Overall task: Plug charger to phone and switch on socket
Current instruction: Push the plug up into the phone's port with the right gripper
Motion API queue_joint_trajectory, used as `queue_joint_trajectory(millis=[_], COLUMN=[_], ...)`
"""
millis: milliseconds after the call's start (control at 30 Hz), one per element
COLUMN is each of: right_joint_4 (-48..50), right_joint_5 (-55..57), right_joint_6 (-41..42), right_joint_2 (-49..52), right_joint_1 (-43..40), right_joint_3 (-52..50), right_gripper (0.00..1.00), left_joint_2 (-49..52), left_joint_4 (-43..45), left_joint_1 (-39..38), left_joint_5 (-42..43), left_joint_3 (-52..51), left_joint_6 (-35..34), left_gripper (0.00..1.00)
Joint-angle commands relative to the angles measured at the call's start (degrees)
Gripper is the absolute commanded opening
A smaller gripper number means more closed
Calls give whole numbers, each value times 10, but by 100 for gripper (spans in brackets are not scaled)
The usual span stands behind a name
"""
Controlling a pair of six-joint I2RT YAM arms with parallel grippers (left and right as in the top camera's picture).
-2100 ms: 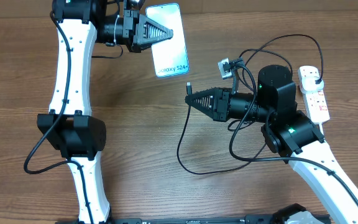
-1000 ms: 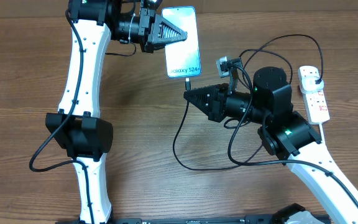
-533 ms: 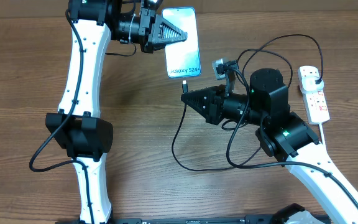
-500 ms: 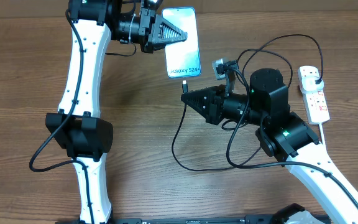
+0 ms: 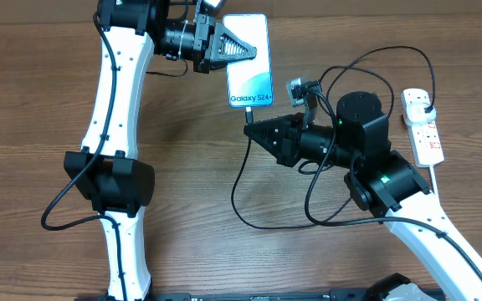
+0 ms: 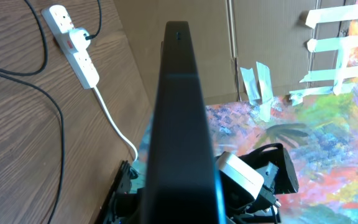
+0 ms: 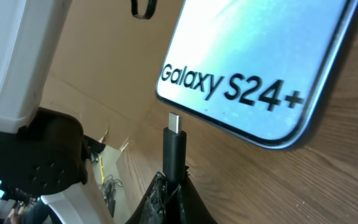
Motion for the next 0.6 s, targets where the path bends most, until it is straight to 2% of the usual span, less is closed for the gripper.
queue_joint_trajectory(millis=[0,567], right_joint_4=[-17,-4], right_joint_5=[36,28], right_joint_6=[24,32], right_joint_2=[-7,-7], right_joint_1=[2,2], right_joint_3=[-3,-3], right_gripper=[4,4], left_joint_2=[-24,-24], left_joint_4=[8,30], left_joint_1=[-3,-3], left_joint_5=[48,41], left_joint_3=[17,17], left_joint_6=[7,8], left_gripper=[4,4])
